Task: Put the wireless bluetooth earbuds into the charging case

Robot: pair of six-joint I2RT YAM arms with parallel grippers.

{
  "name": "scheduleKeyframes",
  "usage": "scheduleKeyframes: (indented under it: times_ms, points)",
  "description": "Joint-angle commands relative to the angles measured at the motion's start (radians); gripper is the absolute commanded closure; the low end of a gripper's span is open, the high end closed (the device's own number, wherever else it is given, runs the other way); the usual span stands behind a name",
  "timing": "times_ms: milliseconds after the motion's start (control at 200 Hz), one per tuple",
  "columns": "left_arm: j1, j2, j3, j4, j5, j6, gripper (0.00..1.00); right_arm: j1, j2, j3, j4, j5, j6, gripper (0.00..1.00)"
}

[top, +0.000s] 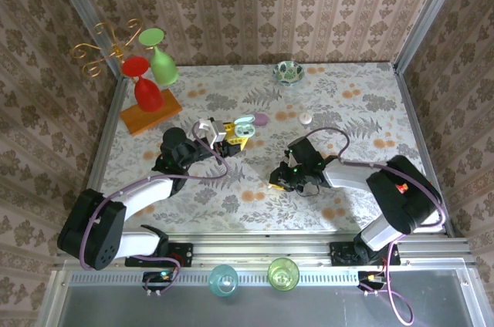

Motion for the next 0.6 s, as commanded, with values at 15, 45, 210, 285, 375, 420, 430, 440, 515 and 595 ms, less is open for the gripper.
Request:
scheduleKeyframes:
  times_ms: [15, 45, 210, 285, 375, 420, 430, 440, 515, 595]
  points:
    - [0.008, -0.012, 0.003, 0.001, -0.009, 0.033, 0.74, 0.003, -0.103, 0.094, -0.252, 0.184, -0.108, 0.82]
    - [0.008, -0.007, 0.003, 0.005, -0.01, 0.035, 0.74, 0.004, -0.113, 0.115, -0.28, 0.213, -0.119, 0.83]
    - [0.006, 0.033, 0.005, 0.08, -0.004, 0.017, 0.74, 0.003, -0.099, 0.237, -0.4, 0.37, -0.142, 0.84]
    - [0.008, 0.041, 0.008, 0.094, 0.001, 0.009, 0.74, 0.003, -0.083, 0.278, -0.429, 0.403, -0.139, 0.84]
    - [0.008, 0.042, 0.009, 0.089, 0.005, 0.014, 0.74, 0.005, -0.066, 0.315, -0.457, 0.433, -0.152, 0.83]
    - [0.008, 0.043, 0.009, 0.084, 0.002, 0.02, 0.74, 0.004, -0.06, 0.329, -0.472, 0.445, -0.162, 0.82]
    - [0.008, 0.043, 0.009, 0.082, 0.002, 0.021, 0.74, 0.004, -0.058, 0.333, -0.475, 0.448, -0.164, 0.82]
    - [0.008, 0.045, 0.009, 0.082, 0.001, 0.023, 0.74, 0.003, -0.056, 0.336, -0.479, 0.451, -0.166, 0.82]
    - [0.008, 0.054, 0.008, 0.082, -0.005, 0.033, 0.74, 0.004, -0.049, 0.358, -0.491, 0.46, -0.173, 0.83]
    - [0.007, 0.071, 0.008, 0.085, -0.017, 0.052, 0.74, 0.004, -0.055, 0.378, -0.524, 0.452, -0.18, 0.83]
